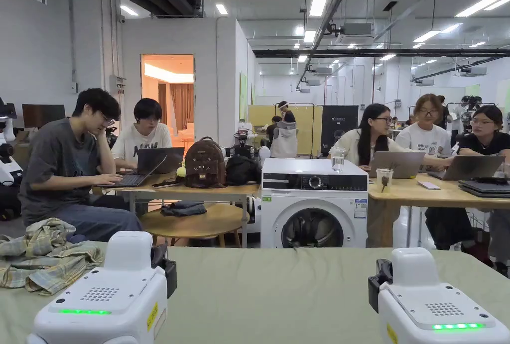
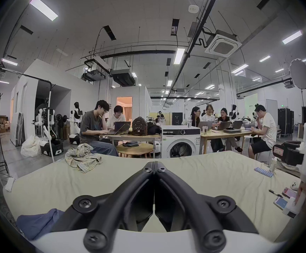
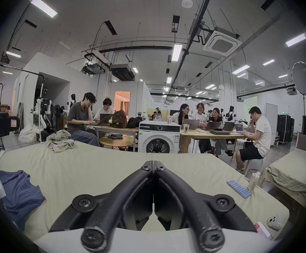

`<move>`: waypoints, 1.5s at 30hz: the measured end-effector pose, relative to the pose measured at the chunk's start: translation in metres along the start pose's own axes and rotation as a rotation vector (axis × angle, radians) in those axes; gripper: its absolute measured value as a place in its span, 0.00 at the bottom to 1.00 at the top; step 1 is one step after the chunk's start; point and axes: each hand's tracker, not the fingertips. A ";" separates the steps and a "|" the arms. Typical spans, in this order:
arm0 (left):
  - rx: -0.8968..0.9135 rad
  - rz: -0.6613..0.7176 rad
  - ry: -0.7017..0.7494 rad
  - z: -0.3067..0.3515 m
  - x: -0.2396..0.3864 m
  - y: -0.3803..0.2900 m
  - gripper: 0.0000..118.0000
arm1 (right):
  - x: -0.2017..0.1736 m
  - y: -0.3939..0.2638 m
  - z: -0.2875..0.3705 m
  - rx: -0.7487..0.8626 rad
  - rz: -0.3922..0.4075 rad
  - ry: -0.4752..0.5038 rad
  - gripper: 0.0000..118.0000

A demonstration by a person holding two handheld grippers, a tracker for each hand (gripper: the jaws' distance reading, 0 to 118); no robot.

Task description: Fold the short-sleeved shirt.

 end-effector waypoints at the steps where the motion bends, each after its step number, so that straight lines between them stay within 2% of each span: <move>1: -0.001 0.003 0.000 0.000 0.000 0.000 0.00 | 0.000 0.000 0.000 -0.001 0.002 -0.001 0.00; 19: 0.022 -0.020 0.011 0.003 0.003 -0.001 0.00 | -0.002 -0.001 0.003 0.004 0.029 -0.005 0.00; 36: 0.009 -0.014 0.007 0.004 0.001 -0.004 0.00 | 0.002 -0.004 0.004 -0.004 0.005 -0.008 0.00; 45: 0.004 -0.005 0.018 0.008 -0.009 -0.005 0.00 | -0.009 -0.006 0.002 -0.006 0.002 0.010 0.00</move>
